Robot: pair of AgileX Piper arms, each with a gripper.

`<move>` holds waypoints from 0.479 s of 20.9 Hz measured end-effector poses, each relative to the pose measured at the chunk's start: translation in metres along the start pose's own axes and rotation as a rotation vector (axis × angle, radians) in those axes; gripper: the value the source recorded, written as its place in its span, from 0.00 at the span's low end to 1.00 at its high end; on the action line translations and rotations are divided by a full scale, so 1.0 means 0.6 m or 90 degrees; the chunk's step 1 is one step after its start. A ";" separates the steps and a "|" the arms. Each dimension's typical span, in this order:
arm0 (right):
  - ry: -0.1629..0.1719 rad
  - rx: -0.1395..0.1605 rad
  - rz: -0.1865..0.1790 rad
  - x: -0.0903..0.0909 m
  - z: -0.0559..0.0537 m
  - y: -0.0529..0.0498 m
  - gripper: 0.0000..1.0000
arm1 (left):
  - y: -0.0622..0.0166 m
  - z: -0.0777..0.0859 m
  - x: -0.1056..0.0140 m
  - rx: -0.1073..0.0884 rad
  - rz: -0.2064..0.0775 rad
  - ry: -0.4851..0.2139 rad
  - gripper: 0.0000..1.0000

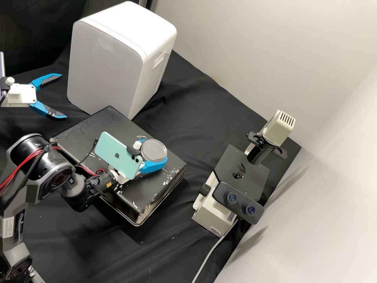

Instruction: Place the petri dish on the bench

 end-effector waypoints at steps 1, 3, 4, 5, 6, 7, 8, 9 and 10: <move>0.002 0.000 0.003 -0.001 -0.002 0.002 0.00 | 0.000 0.000 0.000 0.000 0.000 0.000 1.00; 0.003 0.006 0.004 -0.005 -0.002 0.005 0.00 | 0.000 0.000 0.000 0.000 0.000 0.000 1.00; 0.005 0.010 0.004 -0.006 -0.002 0.006 0.00 | 0.000 0.000 0.000 0.000 0.000 0.000 1.00; 0.003 0.012 0.004 -0.007 -0.001 0.006 0.00 | 0.000 0.000 0.000 0.000 0.000 0.000 1.00; 0.002 0.012 0.003 -0.007 0.000 0.006 0.00 | 0.000 0.000 0.000 0.000 0.000 0.000 1.00; 0.004 0.011 0.001 -0.007 -0.001 0.005 0.00 | 0.000 0.000 0.000 0.000 0.000 0.000 1.00; 0.006 0.010 0.000 -0.007 -0.001 0.005 0.00 | 0.000 0.000 0.000 0.000 0.000 0.000 1.00; 0.006 0.010 0.000 -0.007 -0.001 0.005 0.00 | 0.000 0.000 0.000 0.000 0.000 0.000 1.00; 0.006 0.010 0.000 -0.007 -0.001 0.005 0.00 | 0.000 0.000 0.000 0.000 0.000 0.000 1.00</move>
